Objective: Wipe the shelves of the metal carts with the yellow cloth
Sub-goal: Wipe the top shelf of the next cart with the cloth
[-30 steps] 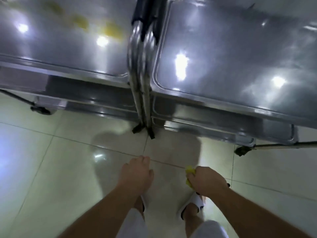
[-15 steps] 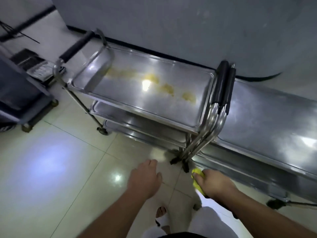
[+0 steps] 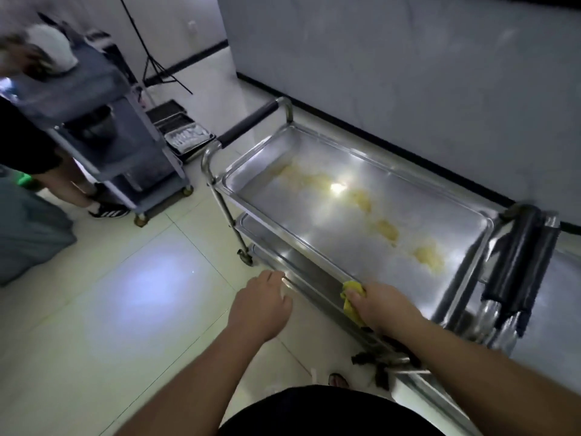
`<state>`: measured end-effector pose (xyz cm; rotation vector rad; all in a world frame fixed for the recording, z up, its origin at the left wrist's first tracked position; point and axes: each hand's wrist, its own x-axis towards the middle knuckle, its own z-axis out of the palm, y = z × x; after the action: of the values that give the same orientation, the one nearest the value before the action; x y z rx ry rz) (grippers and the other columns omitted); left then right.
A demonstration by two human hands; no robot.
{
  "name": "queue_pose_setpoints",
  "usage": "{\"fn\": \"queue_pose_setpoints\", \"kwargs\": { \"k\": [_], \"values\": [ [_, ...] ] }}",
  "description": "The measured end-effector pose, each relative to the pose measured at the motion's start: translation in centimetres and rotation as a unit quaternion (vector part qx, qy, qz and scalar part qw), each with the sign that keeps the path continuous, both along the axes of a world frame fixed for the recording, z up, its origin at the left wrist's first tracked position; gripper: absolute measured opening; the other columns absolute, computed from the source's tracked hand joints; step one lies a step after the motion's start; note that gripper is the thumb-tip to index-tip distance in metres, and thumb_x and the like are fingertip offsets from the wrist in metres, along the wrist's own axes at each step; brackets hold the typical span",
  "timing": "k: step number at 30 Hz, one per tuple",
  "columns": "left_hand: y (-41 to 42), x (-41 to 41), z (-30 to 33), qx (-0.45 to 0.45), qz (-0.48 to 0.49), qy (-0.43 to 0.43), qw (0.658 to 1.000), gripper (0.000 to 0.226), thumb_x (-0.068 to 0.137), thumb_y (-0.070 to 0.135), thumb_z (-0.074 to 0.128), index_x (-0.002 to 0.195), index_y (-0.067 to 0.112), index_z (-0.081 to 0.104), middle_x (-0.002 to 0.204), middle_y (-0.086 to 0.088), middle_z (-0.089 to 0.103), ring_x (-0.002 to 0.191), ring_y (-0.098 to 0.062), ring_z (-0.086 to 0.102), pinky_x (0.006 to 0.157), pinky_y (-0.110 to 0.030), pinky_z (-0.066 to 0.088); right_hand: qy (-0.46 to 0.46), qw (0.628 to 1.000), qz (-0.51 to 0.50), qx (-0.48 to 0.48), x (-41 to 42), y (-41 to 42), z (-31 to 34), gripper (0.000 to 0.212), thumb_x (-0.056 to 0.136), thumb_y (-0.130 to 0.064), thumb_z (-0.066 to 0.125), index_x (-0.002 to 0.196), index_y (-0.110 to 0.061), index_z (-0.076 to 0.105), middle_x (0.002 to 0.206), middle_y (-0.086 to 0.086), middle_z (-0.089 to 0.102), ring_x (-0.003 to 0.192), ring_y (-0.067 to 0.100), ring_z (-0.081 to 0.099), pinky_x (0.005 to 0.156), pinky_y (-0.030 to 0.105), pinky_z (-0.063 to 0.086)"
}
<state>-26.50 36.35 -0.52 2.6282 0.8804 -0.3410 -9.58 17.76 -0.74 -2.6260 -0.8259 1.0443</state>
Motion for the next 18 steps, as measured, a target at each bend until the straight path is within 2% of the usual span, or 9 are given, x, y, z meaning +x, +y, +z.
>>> {"fn": "queue_pose_setpoints", "kwargs": {
  "k": [5,8,10,14,18],
  "values": [
    [5.2,1.4,0.2,-0.008,0.047,-0.005,0.999,0.052,0.105,0.046,0.040,0.154,0.028,0.037,0.155,0.004,0.042,0.133,-0.022,0.048,0.104,-0.039,0.045,0.014,1.000,0.017,0.004,3.1,6.1,0.7,0.057,0.107,-0.057,0.035,0.075,-0.020,0.064,0.081,0.006,0.069,0.083,0.030,0.068,0.078,0.034,0.051],
    [9.1,2.4,-0.1,-0.008,0.048,-0.007,0.999,0.053,0.105,0.045,0.040,0.155,0.027,0.036,0.156,0.003,0.042,0.134,-0.021,0.047,0.105,-0.038,0.044,0.021,1.000,0.008,0.015,3.9,9.8,0.4,0.061,0.107,-0.057,0.034,0.078,-0.016,0.069,0.081,0.008,0.074,0.079,0.029,0.069,0.079,0.034,0.053],
    [12.2,3.0,-0.5,0.000,0.033,-0.014,0.999,0.052,0.105,0.044,0.041,0.154,0.026,0.038,0.154,0.003,0.044,0.132,-0.021,0.049,0.103,-0.038,0.044,0.020,1.000,-0.005,0.019,4.3,12.6,0.3,0.060,0.107,-0.056,0.034,0.082,-0.015,0.071,0.082,0.006,0.075,0.079,0.026,0.069,0.077,0.032,0.051],
    [20.1,4.3,-1.5,0.003,-0.007,-0.024,1.000,0.052,0.104,0.045,0.043,0.153,0.027,0.040,0.151,0.005,0.047,0.129,-0.020,0.051,0.102,-0.037,0.046,0.015,0.999,-0.047,0.022,4.3,19.1,-0.5,0.054,0.108,-0.052,0.038,0.074,-0.019,0.065,0.081,0.003,0.072,0.081,0.025,0.067,0.071,0.029,0.042],
    [28.6,4.8,-1.3,-0.006,-0.047,-0.023,0.999,0.051,0.104,0.045,0.044,0.152,0.027,0.041,0.148,0.004,0.049,0.126,-0.021,0.052,0.099,-0.037,0.047,0.009,0.994,-0.108,0.028,3.3,25.1,-0.5,0.056,0.109,-0.050,0.038,0.065,-0.021,0.060,0.065,-0.005,0.061,0.068,0.019,0.060,0.067,0.029,0.039]
  ]
}}
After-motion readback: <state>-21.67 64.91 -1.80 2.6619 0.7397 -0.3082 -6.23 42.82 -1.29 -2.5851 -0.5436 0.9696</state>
